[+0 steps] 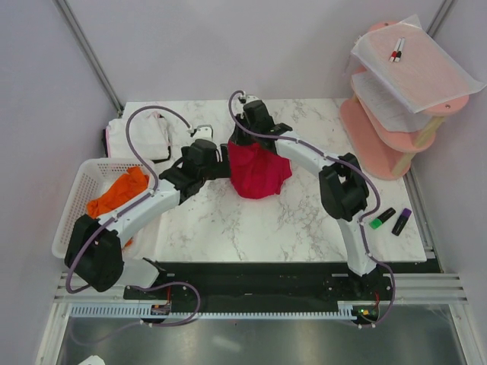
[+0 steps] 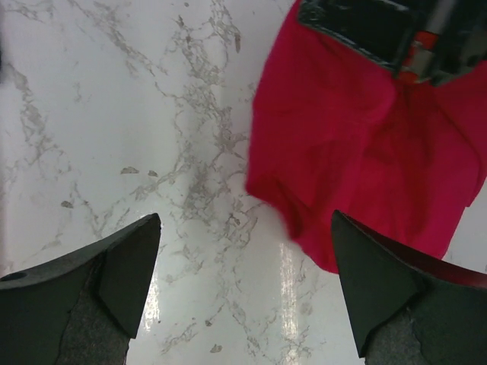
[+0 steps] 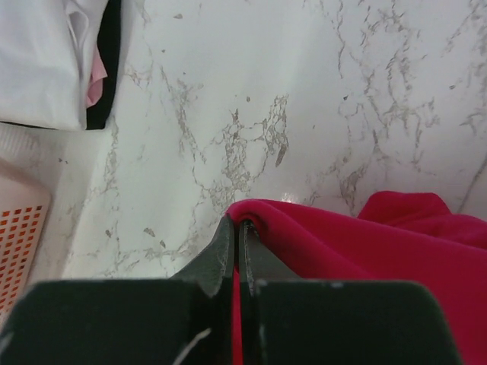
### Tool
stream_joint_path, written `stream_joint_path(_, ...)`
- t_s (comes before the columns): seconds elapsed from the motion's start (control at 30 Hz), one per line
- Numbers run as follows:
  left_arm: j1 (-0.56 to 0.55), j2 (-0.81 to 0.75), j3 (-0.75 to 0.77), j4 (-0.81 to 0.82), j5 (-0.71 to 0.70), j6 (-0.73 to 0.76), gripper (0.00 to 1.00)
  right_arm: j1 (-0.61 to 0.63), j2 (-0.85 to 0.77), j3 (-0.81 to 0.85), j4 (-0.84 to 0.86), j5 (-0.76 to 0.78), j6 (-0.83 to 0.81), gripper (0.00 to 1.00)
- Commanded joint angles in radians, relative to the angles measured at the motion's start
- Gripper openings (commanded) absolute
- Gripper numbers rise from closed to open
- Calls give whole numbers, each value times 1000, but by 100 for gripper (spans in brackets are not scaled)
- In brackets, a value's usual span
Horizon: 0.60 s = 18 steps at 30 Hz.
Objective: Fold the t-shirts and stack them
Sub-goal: Flatten out the tshirt
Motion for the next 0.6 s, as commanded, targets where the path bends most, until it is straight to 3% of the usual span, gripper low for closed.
stream_joint_path(0.0,5,42,-31,156,130,24,99,2,97,152,-17,-92,25,0)
stream_joint_path(0.43,5,432,55,209,183,-32,98,-4,134,218,-19,-53,18,0)
stream_joint_path(0.53,5,473,64,216,174,-45,83,-7,137,216,-20,-55,22,0)
stream_joint_path(0.57,5,475,66,216,173,-46,71,-10,137,216,-19,-53,25,0)
